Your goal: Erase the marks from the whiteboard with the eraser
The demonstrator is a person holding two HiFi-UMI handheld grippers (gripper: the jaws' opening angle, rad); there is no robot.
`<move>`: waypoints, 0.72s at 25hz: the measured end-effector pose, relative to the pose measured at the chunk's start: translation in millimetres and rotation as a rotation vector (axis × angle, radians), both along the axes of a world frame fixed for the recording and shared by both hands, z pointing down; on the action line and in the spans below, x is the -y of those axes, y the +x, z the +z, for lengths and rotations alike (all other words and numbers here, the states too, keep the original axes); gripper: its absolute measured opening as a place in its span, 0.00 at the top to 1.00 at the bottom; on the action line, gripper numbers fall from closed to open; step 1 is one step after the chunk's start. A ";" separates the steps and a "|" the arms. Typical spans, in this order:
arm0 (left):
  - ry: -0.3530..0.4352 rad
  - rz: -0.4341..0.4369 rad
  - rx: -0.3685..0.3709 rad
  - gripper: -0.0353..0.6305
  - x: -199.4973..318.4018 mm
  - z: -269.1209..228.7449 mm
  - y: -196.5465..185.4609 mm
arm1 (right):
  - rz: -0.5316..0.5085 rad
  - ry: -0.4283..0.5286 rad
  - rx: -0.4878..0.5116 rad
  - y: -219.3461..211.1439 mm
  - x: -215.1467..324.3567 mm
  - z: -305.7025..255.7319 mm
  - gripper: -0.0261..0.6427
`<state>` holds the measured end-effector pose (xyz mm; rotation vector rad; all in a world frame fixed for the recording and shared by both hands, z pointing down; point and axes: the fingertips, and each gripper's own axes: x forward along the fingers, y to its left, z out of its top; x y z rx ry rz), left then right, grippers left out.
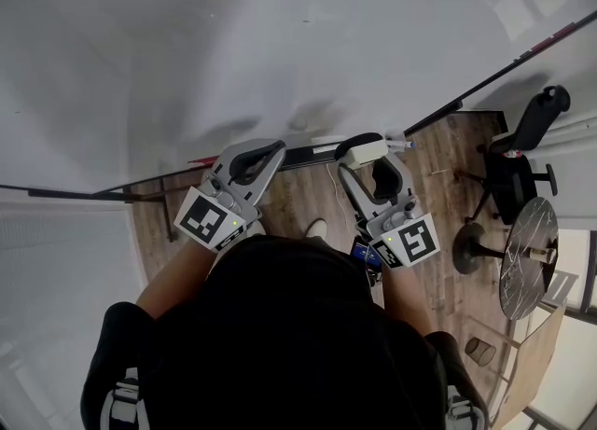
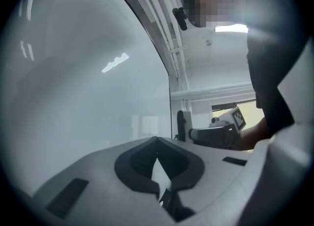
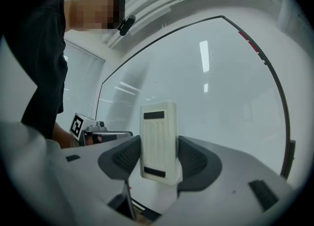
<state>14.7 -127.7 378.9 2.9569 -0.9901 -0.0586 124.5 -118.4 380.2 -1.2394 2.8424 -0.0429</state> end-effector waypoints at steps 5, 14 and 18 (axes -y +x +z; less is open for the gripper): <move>-0.021 0.008 0.003 0.94 -1.0 3.9 1.7 | -0.002 0.006 -0.007 -3.1 4.0 0.6 0.62; -0.028 -0.001 0.000 0.94 0.2 3.1 0.2 | -0.006 0.003 -0.034 -2.5 7.9 5.0 0.62; -0.028 0.008 0.009 0.94 1.1 4.8 3.8 | 0.000 -0.010 -0.040 1.0 11.5 9.8 0.62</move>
